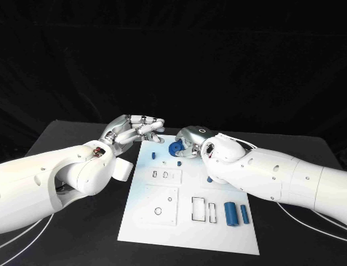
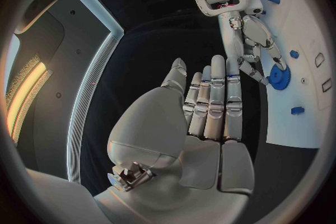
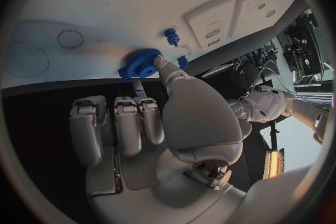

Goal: Assemble the parts on the task board

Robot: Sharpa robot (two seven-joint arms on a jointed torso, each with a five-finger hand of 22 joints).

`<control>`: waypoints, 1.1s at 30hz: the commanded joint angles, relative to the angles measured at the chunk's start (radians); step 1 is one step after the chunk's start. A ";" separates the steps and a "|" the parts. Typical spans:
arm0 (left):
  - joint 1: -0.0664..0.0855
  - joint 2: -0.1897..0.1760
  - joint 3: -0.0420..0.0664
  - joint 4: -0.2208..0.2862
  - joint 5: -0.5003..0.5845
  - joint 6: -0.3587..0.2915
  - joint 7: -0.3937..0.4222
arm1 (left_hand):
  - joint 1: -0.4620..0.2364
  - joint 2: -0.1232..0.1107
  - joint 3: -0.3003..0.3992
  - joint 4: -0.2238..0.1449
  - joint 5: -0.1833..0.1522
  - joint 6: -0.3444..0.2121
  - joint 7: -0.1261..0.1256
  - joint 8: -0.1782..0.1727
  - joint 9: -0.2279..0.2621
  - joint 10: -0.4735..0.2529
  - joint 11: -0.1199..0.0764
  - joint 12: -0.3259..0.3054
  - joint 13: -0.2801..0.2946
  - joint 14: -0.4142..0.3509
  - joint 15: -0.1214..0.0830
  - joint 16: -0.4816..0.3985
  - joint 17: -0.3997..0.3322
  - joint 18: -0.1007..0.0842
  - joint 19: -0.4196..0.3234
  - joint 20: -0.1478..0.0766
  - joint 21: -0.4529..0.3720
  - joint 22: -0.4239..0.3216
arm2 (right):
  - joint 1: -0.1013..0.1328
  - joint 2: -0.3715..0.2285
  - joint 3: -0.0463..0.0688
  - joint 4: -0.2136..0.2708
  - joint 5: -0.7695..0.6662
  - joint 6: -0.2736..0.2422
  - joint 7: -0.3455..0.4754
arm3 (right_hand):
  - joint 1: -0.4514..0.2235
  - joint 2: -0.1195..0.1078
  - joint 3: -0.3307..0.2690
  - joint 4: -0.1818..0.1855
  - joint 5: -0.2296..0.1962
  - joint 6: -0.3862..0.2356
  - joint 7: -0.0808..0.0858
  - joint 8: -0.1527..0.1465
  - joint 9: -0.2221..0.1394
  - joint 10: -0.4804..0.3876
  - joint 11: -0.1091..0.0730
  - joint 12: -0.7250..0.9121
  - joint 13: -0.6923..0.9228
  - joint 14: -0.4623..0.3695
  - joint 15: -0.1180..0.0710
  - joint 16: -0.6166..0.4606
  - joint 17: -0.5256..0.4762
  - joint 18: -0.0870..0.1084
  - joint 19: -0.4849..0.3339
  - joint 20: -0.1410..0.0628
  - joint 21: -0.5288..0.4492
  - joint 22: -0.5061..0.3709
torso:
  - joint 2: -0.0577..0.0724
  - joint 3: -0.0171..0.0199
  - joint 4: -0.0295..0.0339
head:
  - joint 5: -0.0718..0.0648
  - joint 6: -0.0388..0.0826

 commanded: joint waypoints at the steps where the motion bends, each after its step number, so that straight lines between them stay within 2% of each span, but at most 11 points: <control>1: 0.001 0.001 0.001 0.001 0.001 0.020 0.006 | 0.000 0.010 0.000 -0.006 0.001 -0.008 0.000 -0.006 -0.001 -0.009 -0.001 -0.003 0.001 -0.006 0.000 -0.004 -0.002 0.009 -0.009 0.002 -0.005 -0.001 | -0.001 0.000 0.000 0.000 0.008 0.007 -0.002 | -0.009 0.001 -0.009 0.002 -0.006 -0.008 0.002 -0.005 -0.001 0.074 0.007 -0.007 0.230 0.104 0.007 0.004 0.263 -0.007 0.093 0.003 -0.004 0.233 | 0.000 0.0003 0.0002 | -0.001 0.000; 11: 0.001 0.001 0.001 -0.002 0.001 0.018 0.005 | 0.003 0.010 0.001 -0.009 0.001 -0.008 0.001 -0.006 -0.001 -0.010 -0.001 -0.003 0.001 -0.009 0.000 -0.007 -0.003 0.009 -0.011 0.003 -0.007 -0.002 | -0.001 -0.016 0.000 0.008 0.032 0.024 0.000 | -0.017 0.009 -0.015 0.012 0.007 0.021 0.003 0.003 0.006 0.078 0.008 -0.004 0.234 0.104 0.008 0.004 0.263 -0.007 0.093 0.006 -0.004 0.234 | 0.000 -0.0001 0.0007 | 0.000 -0.002; 20: 0.001 0.000 0.001 -0.004 0.001 0.015 0.001 | 0.004 0.011 0.002 -0.009 0.001 -0.008 0.001 -0.006 -0.001 -0.010 -0.001 -0.003 0.001 -0.010 0.000 -0.007 -0.003 0.009 -0.012 0.003 -0.007 -0.003 | -0.001 -0.030 0.000 0.026 0.052 0.034 0.002 | -0.051 0.023 -0.028 0.042 0.017 0.050 0.004 0.006 0.011 0.083 0.009 0.001 0.240 0.104 0.008 0.004 0.263 -0.007 0.093 0.006 -0.004 0.235 | 0.001 0.0005 -0.0003 | 0.002 -0.006; 26: 0.001 -0.002 0.001 -0.005 0.001 0.014 0.000 | 0.004 0.011 0.002 -0.009 0.001 -0.008 0.001 -0.006 -0.001 -0.010 -0.001 -0.003 0.001 -0.010 0.000 -0.007 -0.003 0.009 -0.012 0.003 -0.007 -0.003 | -0.001 -0.042 0.000 0.034 0.054 0.033 -0.002 | -0.053 0.024 -0.029 0.044 0.017 0.051 0.003 0.005 0.012 0.084 0.009 0.001 0.241 0.104 0.008 0.004 0.263 -0.007 0.093 0.006 -0.004 0.234 | 0.000 -0.0004 -0.0003 | 0.001 -0.010; 33: 0.001 -0.003 0.001 -0.005 0.001 0.013 -0.001 | 0.004 0.011 0.002 -0.009 0.001 -0.008 0.001 -0.006 -0.001 -0.010 -0.001 -0.003 0.001 -0.010 0.000 -0.007 -0.003 0.009 -0.012 0.003 -0.007 -0.003 | 0.000 -0.057 0.000 0.051 0.054 0.028 -0.005 | -0.055 0.025 -0.030 0.045 0.017 0.053 0.004 0.006 0.012 0.085 0.009 0.002 0.242 0.104 0.008 0.004 0.263 -0.007 0.093 0.006 -0.004 0.234 | 0.000 0.0005 -0.0008 | 0.004 -0.014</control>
